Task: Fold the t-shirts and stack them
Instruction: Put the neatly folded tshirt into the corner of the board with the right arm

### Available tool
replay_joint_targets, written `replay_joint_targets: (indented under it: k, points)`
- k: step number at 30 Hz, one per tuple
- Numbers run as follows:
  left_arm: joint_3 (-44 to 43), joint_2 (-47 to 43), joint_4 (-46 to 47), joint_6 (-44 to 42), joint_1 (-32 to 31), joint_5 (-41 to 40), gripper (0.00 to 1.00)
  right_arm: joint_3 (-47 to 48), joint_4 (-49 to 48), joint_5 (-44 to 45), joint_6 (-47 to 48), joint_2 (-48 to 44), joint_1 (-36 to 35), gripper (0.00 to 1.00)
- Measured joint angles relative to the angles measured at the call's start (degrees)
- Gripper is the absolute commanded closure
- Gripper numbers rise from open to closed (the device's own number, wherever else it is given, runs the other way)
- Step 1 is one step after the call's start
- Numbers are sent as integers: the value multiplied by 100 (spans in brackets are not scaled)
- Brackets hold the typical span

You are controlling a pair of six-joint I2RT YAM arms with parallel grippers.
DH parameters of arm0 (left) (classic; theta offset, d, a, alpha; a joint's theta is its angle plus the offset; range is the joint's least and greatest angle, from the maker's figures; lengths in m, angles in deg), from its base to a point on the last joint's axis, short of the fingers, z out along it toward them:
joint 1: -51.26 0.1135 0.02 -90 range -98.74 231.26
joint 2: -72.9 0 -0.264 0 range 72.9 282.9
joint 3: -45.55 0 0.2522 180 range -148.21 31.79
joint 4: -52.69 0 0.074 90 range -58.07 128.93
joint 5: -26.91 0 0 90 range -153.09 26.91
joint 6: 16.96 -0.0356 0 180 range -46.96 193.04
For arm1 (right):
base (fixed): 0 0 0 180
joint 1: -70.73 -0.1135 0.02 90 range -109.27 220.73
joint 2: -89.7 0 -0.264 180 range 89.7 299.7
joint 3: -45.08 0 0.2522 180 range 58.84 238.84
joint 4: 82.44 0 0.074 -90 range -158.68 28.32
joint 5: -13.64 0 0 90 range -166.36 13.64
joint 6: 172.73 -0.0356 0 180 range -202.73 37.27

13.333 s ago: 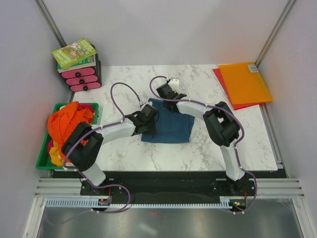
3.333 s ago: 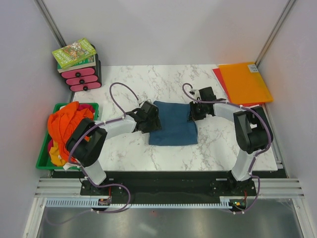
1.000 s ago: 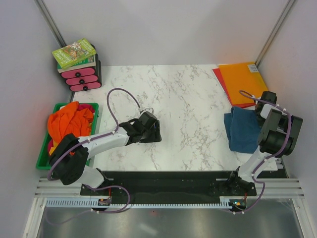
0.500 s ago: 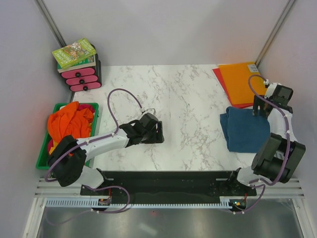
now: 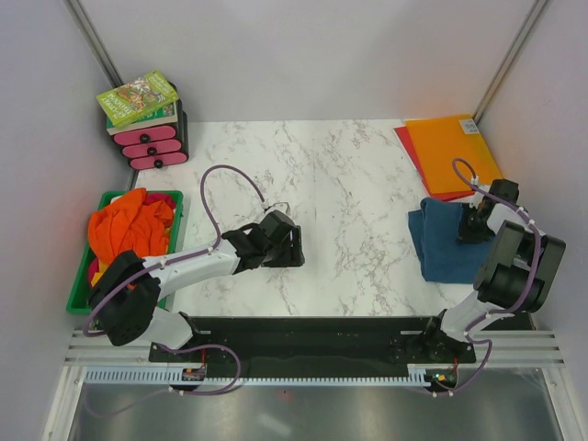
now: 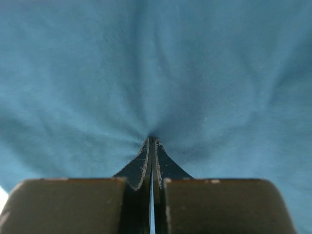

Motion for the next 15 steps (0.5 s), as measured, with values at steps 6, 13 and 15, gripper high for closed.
replay_joint_targets:
  k: [6,13,15]
  points:
    - [0,0,0,0,0,0,29,-68,-70,210,28,140,48,100]
    - [0,17,0,0,-2,4,29,-15,-179,498,275,201,219,100]
    - [0,17,2,0,-2,4,29,11,-195,590,334,221,269,100]
